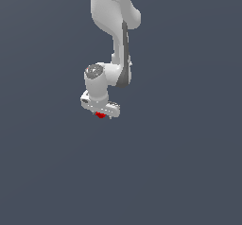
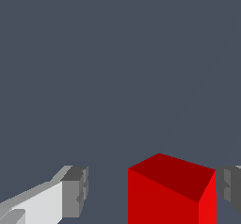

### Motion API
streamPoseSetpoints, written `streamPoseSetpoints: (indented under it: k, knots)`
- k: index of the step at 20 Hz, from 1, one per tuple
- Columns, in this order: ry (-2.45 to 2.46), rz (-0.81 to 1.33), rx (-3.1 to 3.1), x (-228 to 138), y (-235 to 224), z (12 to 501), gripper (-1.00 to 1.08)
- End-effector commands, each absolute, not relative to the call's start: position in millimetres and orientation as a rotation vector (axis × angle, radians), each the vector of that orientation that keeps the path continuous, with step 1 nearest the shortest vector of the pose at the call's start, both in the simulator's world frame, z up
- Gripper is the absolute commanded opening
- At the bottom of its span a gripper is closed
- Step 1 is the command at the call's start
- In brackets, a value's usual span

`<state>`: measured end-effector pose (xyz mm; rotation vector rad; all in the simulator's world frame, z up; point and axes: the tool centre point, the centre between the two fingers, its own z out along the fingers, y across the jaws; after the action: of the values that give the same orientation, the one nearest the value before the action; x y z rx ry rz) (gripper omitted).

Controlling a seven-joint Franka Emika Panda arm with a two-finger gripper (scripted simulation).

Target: Pick up the red cube and move it to a goal position.

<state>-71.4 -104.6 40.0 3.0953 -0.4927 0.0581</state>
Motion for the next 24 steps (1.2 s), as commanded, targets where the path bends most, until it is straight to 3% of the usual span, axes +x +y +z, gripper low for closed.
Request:
streamPoseSetpoints:
  k: [1,2,3,16,24]
  knots:
    - [-0.484,0.000,3.103,-85.3,-94.5,20.6,1.00]
    - [-0.485,0.000,3.103,-85.4,-94.6,20.4,1.00]
    - [-0.485,0.000,3.103,-85.4,-94.6,20.4,-1.00]
    - [-0.491,0.004,3.101,-85.1,-96.1,23.5,-1.00]
    - [-0.491,0.003,3.101,-86.3,-81.1,49.6,-1.00]
